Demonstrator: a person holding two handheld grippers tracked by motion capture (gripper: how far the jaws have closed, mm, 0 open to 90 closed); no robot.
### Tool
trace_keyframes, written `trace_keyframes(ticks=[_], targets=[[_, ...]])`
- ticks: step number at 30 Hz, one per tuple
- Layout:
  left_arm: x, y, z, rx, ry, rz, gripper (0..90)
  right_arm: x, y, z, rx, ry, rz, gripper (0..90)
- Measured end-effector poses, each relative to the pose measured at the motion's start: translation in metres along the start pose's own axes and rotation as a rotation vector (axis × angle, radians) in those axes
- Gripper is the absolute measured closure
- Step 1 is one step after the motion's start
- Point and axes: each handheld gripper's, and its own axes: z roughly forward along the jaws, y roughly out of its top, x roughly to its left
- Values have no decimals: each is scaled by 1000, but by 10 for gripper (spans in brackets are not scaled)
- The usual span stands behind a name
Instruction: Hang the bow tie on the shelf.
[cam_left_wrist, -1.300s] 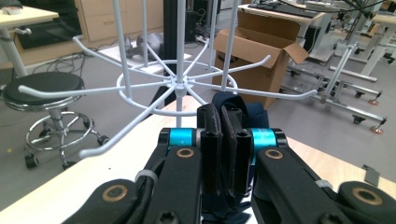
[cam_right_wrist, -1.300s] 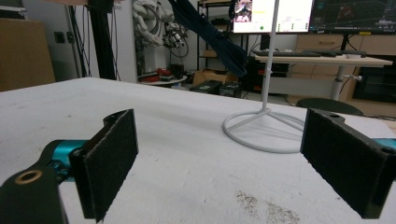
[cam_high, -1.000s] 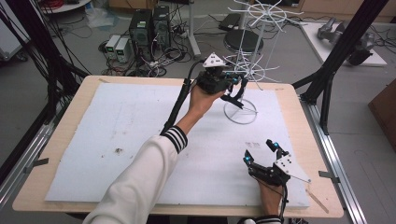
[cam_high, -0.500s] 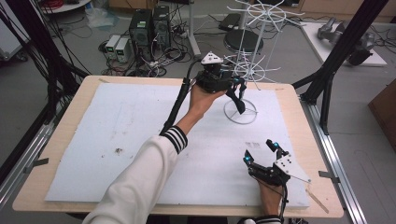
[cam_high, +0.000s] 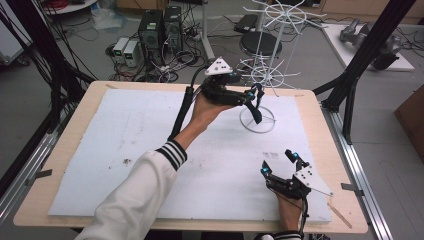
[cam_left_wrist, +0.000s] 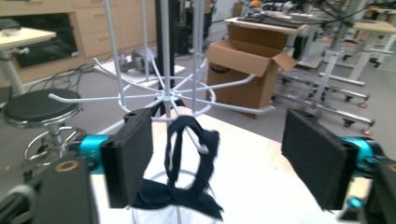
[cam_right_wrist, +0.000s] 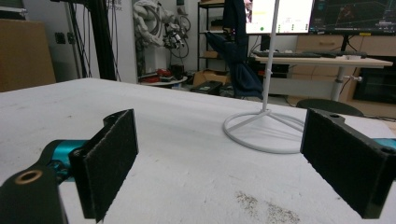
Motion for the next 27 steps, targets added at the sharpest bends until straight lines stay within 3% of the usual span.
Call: trace_keyframes(ticks=[3,5,7,8,9,14,15,16,20,23,24,27], targets=[[1,-14,-22,-13,-5,13,143,0,0,0,-3,0,-2,103],[1,-26,-41,-27,-3,11,136,0,0,0,-4,-2,-5,103],[2,-44,-76,-32,24,23,135,0,0,0,-7,-4,-6,103],[2,-44,-76,-32,24,23,136,0,0,0,-7,-3,-9,103],[3,-50,-89,-40,33,18,136,0,0,0,-7,-3,-9,103],[6,-83,-156,-71,120,5,136,1,0,0,-4,-3,-9,103],[8,-95,-181,-82,160,10,136,1,0,0,-3,-3,-8,103],[8,-95,-181,-82,160,10,136,1,0,0,-2,-3,-8,103],[10,-119,-225,-81,230,24,136,0,0,0,0,-4,-12,103],[12,-140,-251,-106,266,15,136,0,0,0,1,-4,-13,103],[13,-155,-264,-113,302,20,136,1,0,0,1,-3,-11,103],[14,-169,-275,-114,330,37,136,1,0,1,0,-5,-14,103]])
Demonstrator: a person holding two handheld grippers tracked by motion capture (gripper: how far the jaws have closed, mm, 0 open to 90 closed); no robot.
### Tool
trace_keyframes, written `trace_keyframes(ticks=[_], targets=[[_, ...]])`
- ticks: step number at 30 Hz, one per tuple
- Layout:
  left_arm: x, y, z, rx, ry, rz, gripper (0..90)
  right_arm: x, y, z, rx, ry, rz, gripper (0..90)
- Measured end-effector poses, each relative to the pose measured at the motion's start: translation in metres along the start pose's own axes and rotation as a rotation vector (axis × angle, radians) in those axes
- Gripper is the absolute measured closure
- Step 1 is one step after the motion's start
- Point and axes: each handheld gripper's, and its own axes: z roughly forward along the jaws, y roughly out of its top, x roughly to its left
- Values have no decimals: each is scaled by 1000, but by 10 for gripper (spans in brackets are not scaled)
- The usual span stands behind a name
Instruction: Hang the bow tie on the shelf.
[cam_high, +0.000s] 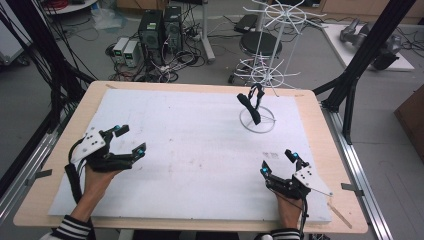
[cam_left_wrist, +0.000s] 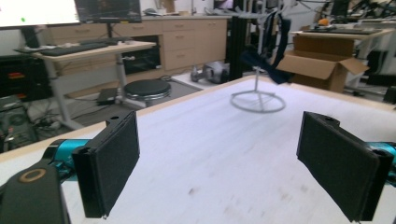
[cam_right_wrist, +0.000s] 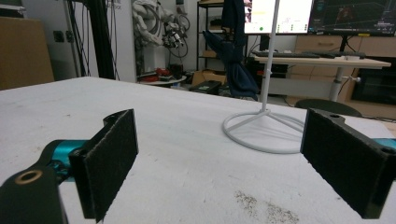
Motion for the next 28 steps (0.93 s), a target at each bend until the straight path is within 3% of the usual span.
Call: trace_keyframes(ticks=[2,8,12,19,21,23,28], targets=[[2,-13,-11,-10,36,25,136,0,0,0,-1,1,-1,103],[-1,-42,-27,-41,110,46,136,0,0,0,0,1,1,103],[-1,-53,-28,-65,127,26,136,0,0,0,0,-1,0,103],[5,-61,-30,-88,161,-11,136,0,0,0,-2,1,4,103],[7,-63,-30,-79,169,-46,136,0,0,-1,-3,2,3,103],[6,-64,-31,-97,192,-55,135,0,0,-1,-4,1,0,103],[4,-64,-31,-102,203,-39,137,0,0,-1,-7,1,-4,103]])
